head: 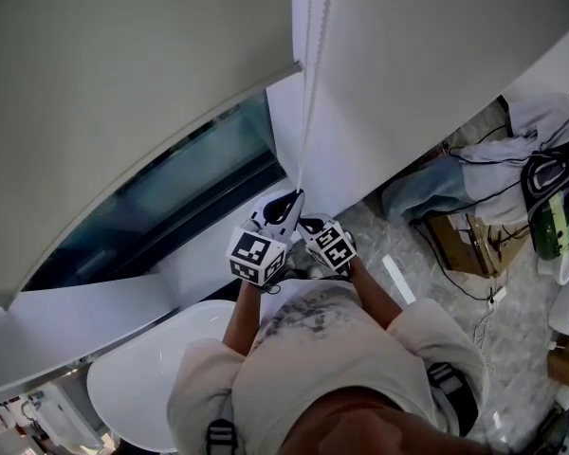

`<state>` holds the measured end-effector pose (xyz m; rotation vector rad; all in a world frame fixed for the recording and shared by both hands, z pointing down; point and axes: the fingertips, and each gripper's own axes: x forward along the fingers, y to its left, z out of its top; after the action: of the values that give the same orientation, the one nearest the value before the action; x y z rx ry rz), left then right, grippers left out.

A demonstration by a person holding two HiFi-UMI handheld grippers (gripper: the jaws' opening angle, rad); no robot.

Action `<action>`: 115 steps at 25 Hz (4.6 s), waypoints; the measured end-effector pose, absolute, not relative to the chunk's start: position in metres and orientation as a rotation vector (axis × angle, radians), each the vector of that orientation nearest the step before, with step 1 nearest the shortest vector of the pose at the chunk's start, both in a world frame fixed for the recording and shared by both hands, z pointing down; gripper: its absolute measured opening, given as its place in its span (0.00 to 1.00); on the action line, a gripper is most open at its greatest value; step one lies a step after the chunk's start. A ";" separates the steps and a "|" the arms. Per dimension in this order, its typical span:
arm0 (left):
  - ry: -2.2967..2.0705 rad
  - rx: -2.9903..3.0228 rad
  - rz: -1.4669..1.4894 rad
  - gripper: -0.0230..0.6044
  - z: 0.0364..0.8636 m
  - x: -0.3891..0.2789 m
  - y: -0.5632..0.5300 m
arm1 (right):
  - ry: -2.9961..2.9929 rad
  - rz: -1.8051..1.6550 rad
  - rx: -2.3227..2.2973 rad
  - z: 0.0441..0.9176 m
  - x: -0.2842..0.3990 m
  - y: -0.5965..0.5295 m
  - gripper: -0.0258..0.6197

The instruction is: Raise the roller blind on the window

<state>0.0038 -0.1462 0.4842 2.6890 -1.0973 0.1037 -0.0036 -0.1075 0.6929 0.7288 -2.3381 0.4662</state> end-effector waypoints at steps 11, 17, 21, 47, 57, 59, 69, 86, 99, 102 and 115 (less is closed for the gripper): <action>-1.104 2.702 0.110 0.05 0.482 0.002 -0.142 | -2.424 0.367 0.760 0.656 -0.003 -0.096 0.26; -1.109 2.703 0.100 0.05 0.485 -0.006 -0.140 | -2.543 0.267 0.893 0.573 0.000 -0.106 0.27; -1.113 2.701 0.084 0.05 0.486 -0.007 -0.142 | -2.621 0.133 0.953 0.506 0.000 -0.116 0.27; -1.087 2.734 0.071 0.05 0.489 0.000 -0.140 | -2.956 -0.278 1.090 0.259 -0.018 -0.151 0.15; -1.093 2.733 0.062 0.05 0.495 0.000 -0.143 | -2.980 -0.194 1.098 0.272 -0.015 -0.152 0.13; -1.093 2.723 0.078 0.05 0.504 0.000 -0.142 | -2.967 -0.183 1.094 0.280 -0.017 -0.153 0.13; -1.060 2.647 0.172 0.05 0.552 0.000 -0.141 | -2.899 -0.147 1.074 0.326 -0.019 -0.155 0.13; -1.018 2.504 0.312 0.05 0.641 0.002 -0.121 | -2.791 0.019 0.999 0.414 -0.019 -0.145 0.13; -0.952 2.406 0.395 0.05 0.684 0.000 -0.108 | -2.701 0.112 0.951 0.457 -0.025 -0.135 0.13; -0.942 2.391 0.414 0.05 0.698 0.000 -0.107 | -2.683 0.129 0.934 0.472 -0.027 -0.134 0.13; -0.990 2.456 0.333 0.05 0.656 -0.013 -0.103 | -2.686 0.123 0.921 0.480 -0.021 -0.136 0.13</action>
<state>-0.0131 -0.1029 0.6558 2.4563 -0.9898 0.3335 -0.0208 -0.1357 0.4799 0.9214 -2.6860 0.1232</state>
